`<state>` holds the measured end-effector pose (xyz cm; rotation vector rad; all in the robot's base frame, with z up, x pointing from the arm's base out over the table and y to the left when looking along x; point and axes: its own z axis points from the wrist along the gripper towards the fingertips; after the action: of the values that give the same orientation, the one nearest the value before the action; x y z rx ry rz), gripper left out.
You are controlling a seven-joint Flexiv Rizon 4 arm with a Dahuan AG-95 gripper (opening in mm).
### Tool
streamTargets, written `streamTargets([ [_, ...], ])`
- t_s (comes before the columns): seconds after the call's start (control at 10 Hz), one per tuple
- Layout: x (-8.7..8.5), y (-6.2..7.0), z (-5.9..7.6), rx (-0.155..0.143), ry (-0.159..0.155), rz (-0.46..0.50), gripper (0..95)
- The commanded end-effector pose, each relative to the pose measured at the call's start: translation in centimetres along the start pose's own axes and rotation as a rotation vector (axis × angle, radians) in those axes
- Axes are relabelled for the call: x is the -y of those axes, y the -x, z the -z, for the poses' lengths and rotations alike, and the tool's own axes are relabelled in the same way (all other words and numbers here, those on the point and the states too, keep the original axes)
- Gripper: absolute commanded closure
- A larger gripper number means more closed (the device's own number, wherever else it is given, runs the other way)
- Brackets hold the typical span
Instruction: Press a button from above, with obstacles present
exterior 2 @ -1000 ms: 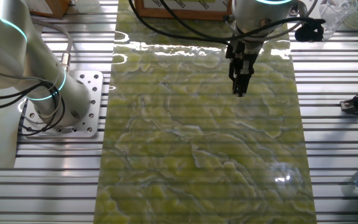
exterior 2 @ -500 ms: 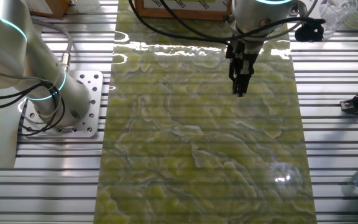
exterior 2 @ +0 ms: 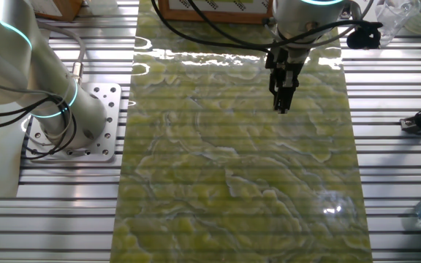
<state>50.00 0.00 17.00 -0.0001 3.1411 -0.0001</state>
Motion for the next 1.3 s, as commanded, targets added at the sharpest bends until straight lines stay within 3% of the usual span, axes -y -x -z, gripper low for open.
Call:
streamTargets([
  [0.1, 0.00, 0.00, 0.00, 0.014, -0.016, 0.035, 95.0],
  [1.3, -0.08, 0.08, 0.16, 0.013, -0.018, 0.042, 95.0],
])
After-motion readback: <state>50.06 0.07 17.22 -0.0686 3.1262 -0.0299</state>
